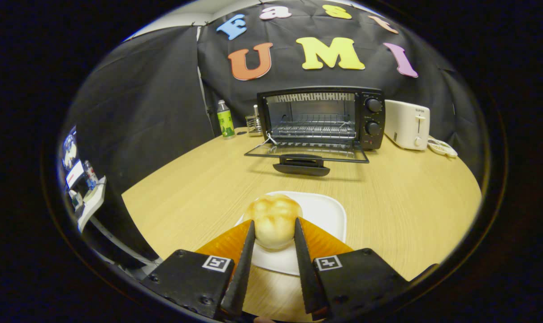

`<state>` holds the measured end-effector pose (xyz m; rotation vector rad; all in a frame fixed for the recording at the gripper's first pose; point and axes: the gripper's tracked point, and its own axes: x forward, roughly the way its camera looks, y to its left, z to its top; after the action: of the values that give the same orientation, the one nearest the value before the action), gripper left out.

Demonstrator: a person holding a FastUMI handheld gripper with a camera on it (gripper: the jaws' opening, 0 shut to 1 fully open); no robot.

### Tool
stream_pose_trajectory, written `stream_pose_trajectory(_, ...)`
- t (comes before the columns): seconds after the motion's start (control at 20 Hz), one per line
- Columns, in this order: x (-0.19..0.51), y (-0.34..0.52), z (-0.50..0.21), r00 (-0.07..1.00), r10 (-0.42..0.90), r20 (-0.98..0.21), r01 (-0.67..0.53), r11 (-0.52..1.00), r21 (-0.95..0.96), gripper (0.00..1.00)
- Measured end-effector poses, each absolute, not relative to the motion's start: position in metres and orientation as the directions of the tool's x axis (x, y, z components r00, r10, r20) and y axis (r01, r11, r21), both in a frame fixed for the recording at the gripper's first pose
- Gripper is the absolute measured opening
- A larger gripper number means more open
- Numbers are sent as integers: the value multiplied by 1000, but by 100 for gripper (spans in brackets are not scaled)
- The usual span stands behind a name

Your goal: Open the toaster oven, put the food inside, and close the toaster oven door.

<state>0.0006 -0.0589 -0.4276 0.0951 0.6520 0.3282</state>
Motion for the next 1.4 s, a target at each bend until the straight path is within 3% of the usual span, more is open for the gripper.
stream_pose_trajectory(0.25, 23, -65, -380, 797, 381, -469, -210, 903, 375, 42)
stream_pose_trajectory(0.6, 107, -76, -323, 873, 349, -341, -142, 850, 508, 40)
stream_pose_trajectory(0.95, 229, -80, -362, 852, 297, -432, -3, 826, 563, 40)
stream_pose_trajectory(1.4, 340, -100, -409, 849, 162, -504, 103, 883, 458, 40)
